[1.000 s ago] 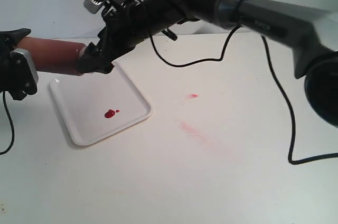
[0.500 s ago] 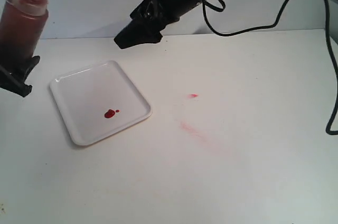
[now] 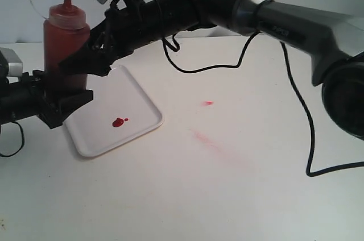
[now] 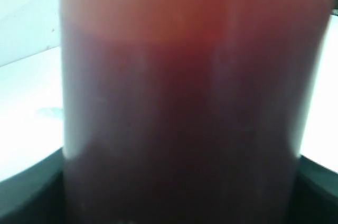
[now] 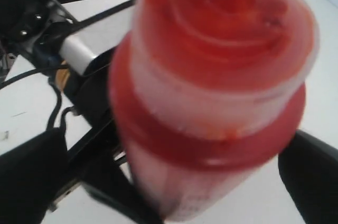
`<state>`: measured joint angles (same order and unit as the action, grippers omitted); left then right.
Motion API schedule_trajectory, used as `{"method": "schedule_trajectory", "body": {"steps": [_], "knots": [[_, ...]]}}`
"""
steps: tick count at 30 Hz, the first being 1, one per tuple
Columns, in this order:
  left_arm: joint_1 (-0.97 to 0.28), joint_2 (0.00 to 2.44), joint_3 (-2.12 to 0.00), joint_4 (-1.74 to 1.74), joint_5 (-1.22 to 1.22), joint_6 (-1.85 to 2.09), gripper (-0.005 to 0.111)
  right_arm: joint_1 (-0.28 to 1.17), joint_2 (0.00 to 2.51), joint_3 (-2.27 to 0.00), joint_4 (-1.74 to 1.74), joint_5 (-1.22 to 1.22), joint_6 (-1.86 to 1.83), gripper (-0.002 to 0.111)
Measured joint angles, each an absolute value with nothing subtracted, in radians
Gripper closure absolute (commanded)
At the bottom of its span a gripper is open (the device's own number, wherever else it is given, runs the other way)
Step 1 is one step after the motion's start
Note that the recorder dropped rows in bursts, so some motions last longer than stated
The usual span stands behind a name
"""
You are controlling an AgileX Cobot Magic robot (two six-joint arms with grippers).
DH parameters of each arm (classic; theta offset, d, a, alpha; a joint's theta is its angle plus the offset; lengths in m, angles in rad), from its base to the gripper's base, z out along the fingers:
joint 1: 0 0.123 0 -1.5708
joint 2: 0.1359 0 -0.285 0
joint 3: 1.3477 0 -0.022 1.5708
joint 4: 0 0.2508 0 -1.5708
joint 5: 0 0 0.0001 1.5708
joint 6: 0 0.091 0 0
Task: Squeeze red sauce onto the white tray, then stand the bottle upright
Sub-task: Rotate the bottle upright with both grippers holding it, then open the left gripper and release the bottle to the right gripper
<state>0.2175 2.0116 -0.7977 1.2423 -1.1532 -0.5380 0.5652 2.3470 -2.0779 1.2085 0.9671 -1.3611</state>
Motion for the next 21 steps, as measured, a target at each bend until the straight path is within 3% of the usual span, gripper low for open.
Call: {"method": "schedule_trajectory", "body": {"steps": [8,11,14,18,21], "knots": [[0.148,2.012,-0.821,1.236,-1.157,-0.548,0.107,0.569,2.382,-2.078,1.296,0.877,-1.375,0.004],[0.142,2.012,-0.821,1.217,-1.164,-0.551,0.107,0.569,2.382,-2.078,1.358,0.872,-1.408,0.013],[0.141,2.012,-0.821,1.208,-1.166,-0.556,0.107,0.571,2.382,-2.078,1.375,0.87,-1.417,0.044],[0.139,2.012,-0.821,1.207,-1.152,-0.558,0.107,0.59,2.382,-2.078,1.379,0.866,-1.426,0.104],[0.139,2.012,-0.821,1.206,-1.152,-0.556,0.107,0.589,2.382,-2.078,1.379,0.864,-1.428,0.108]]}}
